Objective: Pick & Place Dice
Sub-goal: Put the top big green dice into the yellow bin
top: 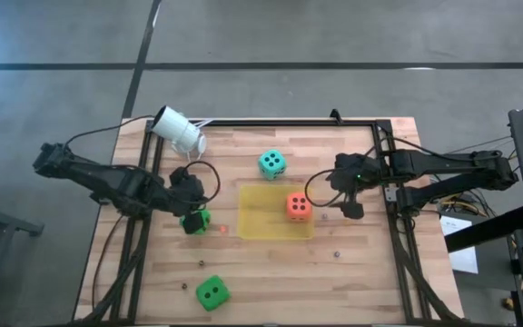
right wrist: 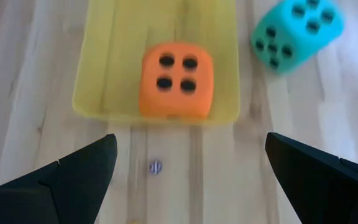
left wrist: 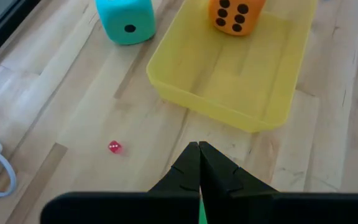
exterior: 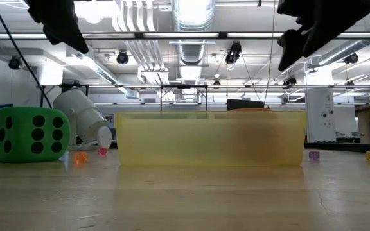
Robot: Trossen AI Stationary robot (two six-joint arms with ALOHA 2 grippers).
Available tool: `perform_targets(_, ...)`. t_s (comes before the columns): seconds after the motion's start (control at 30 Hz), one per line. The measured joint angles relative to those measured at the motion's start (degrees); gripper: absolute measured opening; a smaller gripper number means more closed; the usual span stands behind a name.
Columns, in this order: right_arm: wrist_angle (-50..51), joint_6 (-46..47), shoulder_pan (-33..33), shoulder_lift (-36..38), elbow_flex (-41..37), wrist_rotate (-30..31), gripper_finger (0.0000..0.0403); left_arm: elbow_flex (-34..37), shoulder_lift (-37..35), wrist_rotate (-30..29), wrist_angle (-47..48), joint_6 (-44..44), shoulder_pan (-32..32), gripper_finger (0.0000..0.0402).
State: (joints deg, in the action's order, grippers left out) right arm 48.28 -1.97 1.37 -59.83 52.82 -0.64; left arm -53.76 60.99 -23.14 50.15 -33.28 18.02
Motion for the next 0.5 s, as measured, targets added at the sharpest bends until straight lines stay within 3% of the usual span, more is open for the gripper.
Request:
perform_targets(0.2,0.23,1.37,0.00,-0.29,-0.02,0.07,0.0400,0.00,0.00,1.36,2.74,-1.57,0.00,0.0000)
perform_targets(0.5,-0.72,0.01,0.00,-0.26,-0.02,0.20,0.0400,0.26,-0.02,9.98,14.43,-14.21,0.04,0.0000)
